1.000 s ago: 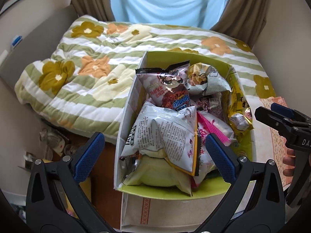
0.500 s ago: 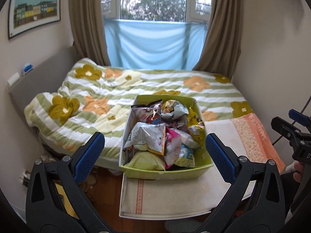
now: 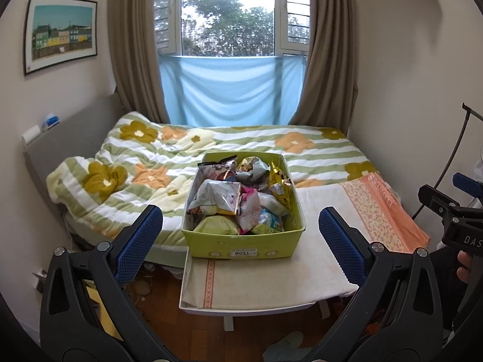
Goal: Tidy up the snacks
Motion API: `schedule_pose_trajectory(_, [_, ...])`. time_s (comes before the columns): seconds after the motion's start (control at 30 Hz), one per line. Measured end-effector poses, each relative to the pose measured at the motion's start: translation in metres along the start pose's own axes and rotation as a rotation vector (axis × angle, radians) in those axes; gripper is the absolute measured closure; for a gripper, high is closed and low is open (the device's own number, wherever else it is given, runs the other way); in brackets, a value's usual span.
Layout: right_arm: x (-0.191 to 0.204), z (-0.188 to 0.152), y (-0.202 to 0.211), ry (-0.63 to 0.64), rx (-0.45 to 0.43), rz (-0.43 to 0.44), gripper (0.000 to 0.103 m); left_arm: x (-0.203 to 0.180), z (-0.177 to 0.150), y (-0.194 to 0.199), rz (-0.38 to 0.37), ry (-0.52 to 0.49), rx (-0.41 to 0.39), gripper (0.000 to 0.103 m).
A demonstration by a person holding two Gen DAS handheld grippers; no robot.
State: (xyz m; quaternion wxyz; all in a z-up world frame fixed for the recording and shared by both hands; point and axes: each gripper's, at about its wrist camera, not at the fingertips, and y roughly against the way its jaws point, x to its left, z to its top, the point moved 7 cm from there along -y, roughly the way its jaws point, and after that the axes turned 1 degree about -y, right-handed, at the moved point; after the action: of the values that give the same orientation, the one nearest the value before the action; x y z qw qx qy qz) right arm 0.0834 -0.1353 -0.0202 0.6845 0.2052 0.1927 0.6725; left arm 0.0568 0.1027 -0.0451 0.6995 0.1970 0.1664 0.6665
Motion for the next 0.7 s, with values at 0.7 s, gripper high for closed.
schedule_pose_trajectory(0.7, [-0.0107,-0.0074,0.0081,-0.017,-0.006,0.002,0.001,-0.0105,0.0030,-0.0012,0.007,-0.011,-0.007,0.000])
